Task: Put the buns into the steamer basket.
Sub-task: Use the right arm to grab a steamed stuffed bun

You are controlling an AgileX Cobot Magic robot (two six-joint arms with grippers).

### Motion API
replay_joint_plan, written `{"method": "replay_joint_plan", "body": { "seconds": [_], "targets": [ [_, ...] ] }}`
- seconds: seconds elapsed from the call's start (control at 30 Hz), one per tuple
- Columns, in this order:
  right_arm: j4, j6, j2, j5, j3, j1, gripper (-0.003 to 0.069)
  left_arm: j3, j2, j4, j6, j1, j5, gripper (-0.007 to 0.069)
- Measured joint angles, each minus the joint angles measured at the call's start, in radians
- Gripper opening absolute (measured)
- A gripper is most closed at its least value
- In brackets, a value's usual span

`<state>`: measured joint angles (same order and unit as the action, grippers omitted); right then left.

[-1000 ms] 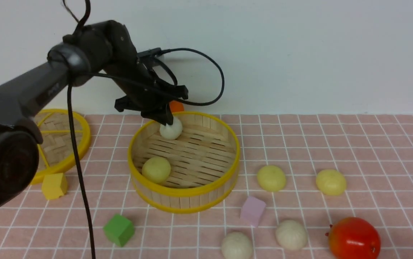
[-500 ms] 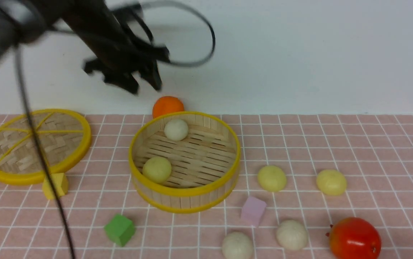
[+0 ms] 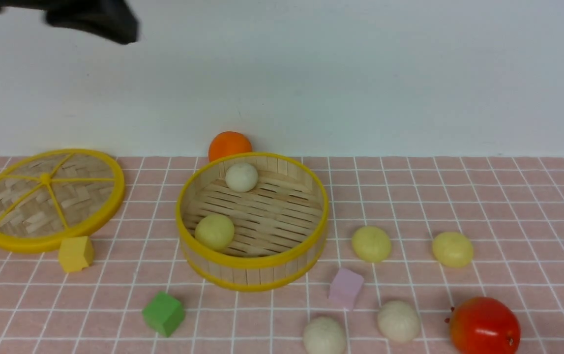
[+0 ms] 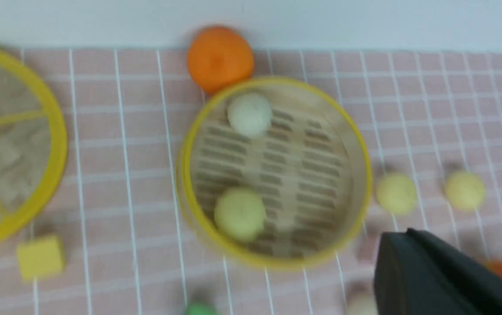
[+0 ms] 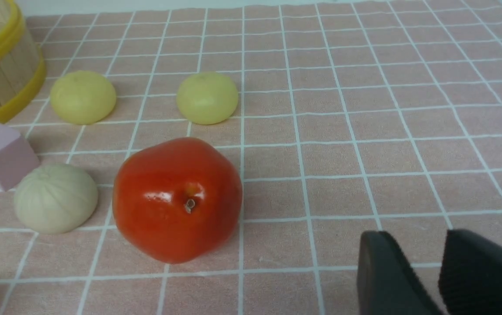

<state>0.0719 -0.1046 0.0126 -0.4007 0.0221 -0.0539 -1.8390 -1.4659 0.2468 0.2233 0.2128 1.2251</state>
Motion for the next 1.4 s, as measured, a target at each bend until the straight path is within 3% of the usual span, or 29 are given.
{"method": "replay_joint_plan", "body": {
  "seconds": [0.2,0.57,0.83,1.17,1.4],
  "targets": [
    [0.000,0.000,0.000,0.000,0.000,0.000,0.0242,0.432,0.402,0.040,-0.022,0.000,-0.016,0.0013],
    [0.000,0.000,0.000,0.000,0.000,0.000,0.0242,1.014,1.036,0.070,0.031,0.000,-0.366,0.0013],
    [0.000,0.000,0.000,0.000,0.000,0.000,0.0242,1.153,1.379,0.050,0.043,0.000,-0.430,0.0013],
    [0.000,0.000,0.000,0.000,0.000,0.000,0.0242,1.219,1.444,-0.031,0.043,0.000,-0.552,0.0013],
    [0.000,0.000,0.000,0.000,0.000,0.000,0.0242,1.428,1.443,-0.098,-0.009,0.000,-0.875,0.0013]
  ]
}}
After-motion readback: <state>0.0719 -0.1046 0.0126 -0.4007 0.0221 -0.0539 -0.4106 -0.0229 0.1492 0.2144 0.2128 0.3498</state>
